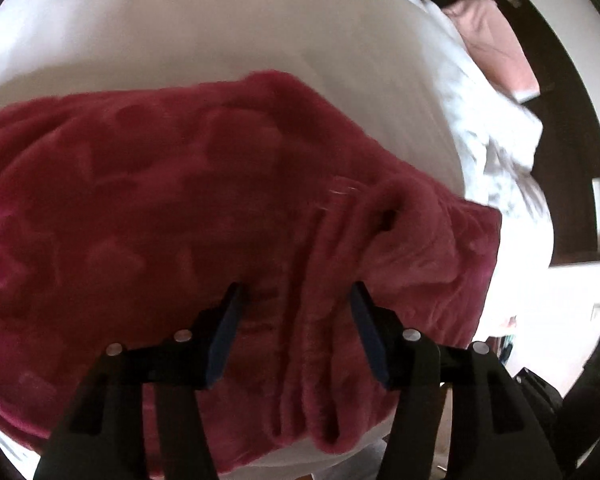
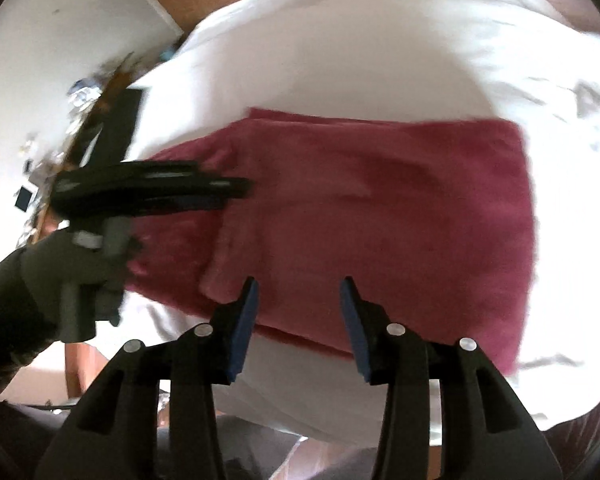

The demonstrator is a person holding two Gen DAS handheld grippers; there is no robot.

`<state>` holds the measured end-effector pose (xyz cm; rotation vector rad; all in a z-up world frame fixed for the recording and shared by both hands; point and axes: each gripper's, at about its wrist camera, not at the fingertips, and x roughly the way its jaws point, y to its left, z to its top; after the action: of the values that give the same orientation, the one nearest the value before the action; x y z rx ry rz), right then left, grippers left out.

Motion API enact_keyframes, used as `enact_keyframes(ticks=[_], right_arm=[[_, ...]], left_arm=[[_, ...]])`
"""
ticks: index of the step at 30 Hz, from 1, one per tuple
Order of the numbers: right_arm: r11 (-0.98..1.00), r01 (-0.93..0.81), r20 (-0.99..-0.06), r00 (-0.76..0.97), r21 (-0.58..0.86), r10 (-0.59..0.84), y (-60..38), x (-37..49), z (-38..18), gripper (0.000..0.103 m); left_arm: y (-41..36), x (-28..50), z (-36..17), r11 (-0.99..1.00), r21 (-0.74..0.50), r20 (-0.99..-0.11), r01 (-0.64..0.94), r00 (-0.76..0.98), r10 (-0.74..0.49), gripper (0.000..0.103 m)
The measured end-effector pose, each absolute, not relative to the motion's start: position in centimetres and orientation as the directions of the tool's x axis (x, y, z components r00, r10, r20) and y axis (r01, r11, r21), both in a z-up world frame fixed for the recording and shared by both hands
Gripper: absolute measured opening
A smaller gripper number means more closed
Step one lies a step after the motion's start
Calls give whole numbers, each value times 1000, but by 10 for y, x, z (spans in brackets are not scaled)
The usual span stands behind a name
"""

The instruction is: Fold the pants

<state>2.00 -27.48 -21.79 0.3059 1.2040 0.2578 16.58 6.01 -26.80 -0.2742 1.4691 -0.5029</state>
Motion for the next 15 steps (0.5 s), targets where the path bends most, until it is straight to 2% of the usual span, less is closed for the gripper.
enact_keyframes(ticks=[7,12,15], right_arm=[[963,86,-898,391,254,202,-353,28,-226,43],[970,46,-892,406,238,200,-382,73,-234,43],[969,35,-897,387,245,213,-388,96,-244,43]], left_arm=[[67,133,-232,855,-504,-848,119,120,-517,56],[29,111,-224,843,-516,-837,153,122,-534,56],[14,101,-235,870,-466,-867,160,117,-485,56]])
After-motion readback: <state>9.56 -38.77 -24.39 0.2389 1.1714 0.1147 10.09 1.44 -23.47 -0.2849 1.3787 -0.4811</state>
